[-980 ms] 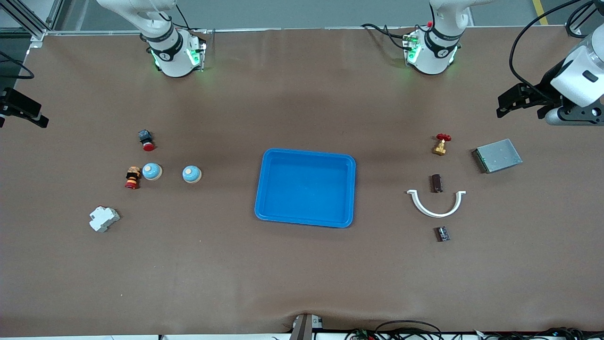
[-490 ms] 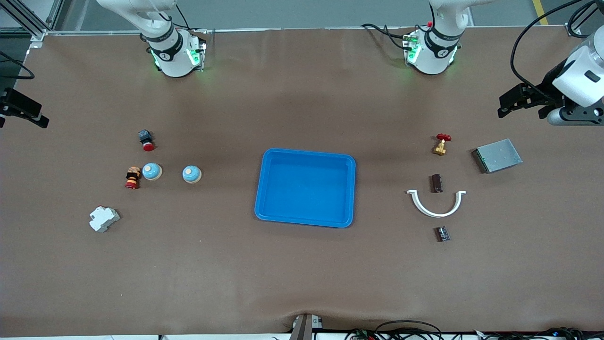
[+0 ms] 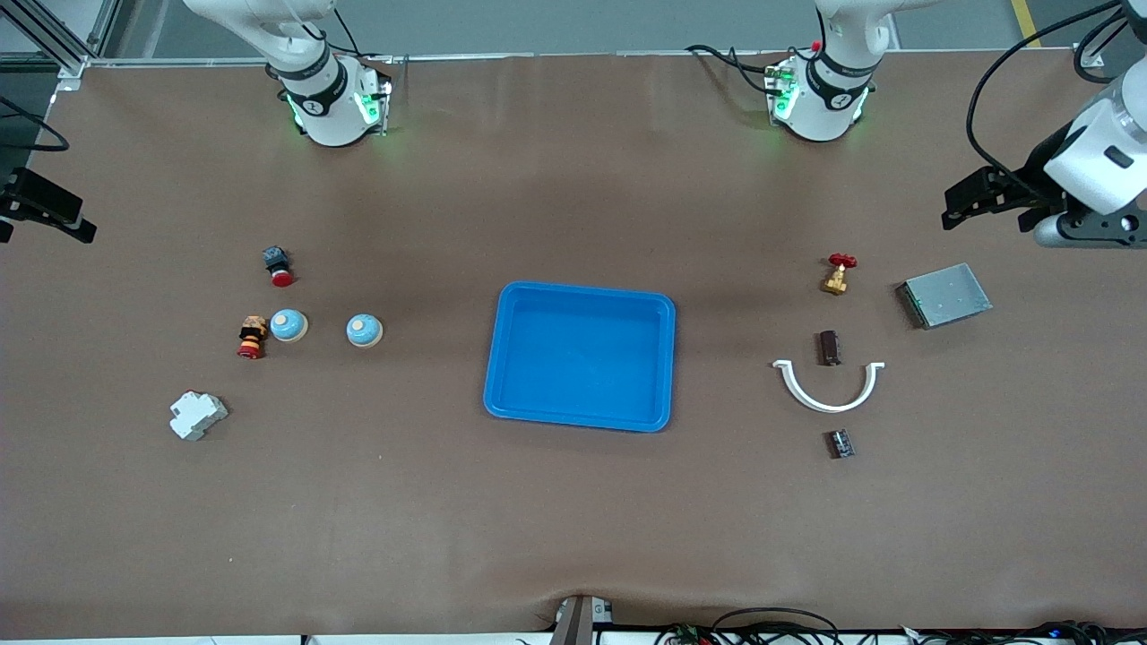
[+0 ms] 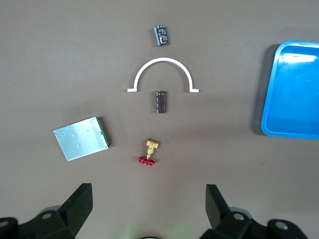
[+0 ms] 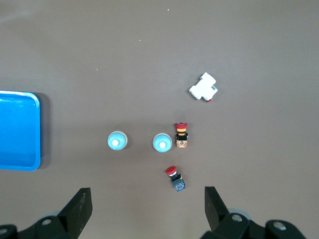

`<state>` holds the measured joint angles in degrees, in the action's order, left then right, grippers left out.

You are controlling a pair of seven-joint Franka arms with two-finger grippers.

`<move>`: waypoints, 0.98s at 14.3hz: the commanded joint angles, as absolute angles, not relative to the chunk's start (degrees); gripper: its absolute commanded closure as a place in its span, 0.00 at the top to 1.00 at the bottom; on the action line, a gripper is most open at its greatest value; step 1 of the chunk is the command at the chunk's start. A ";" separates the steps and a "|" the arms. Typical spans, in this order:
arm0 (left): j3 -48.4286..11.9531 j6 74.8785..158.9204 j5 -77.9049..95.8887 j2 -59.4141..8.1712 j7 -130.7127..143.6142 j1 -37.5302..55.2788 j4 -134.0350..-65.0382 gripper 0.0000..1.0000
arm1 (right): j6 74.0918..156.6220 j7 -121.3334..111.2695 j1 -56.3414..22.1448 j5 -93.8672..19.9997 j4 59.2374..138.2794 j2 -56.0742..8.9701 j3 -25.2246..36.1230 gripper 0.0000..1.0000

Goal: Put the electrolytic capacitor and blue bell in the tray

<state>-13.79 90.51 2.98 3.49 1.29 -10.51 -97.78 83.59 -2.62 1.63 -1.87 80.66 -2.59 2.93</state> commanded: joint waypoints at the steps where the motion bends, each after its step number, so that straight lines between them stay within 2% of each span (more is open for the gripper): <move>1: -14.15 90.79 3.16 0.72 1.93 -10.46 -96.15 1.00 | 84.19 -2.81 2.28 -2.28 83.48 -2.11 2.46 1.00; 3: -14.24 92.01 2.99 -1.84 1.67 -10.37 -95.98 1.00 | 87.43 -2.81 2.29 -2.37 88.74 -1.32 2.46 1.00; 7: -14.15 98.16 3.08 -6.76 2.02 -10.28 -95.98 1.00 | 103.15 -2.99 2.55 -2.11 105.70 2.63 2.64 1.00; 11: -14.24 103.61 2.99 -11.15 3.86 -9.93 -95.71 1.00 | 120.10 -3.08 4.04 -1.67 119.06 2.11 2.64 1.00; 14: -14.15 108.71 1.59 -16.15 7.72 -8.97 -95.63 1.00 | 129.52 -3.08 5.27 -1.67 125.23 -0.87 2.64 1.00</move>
<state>-14.00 106.69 2.91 -12.36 4.81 -9.74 -97.36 124.42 -2.64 3.61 -1.87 120.39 -1.22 3.39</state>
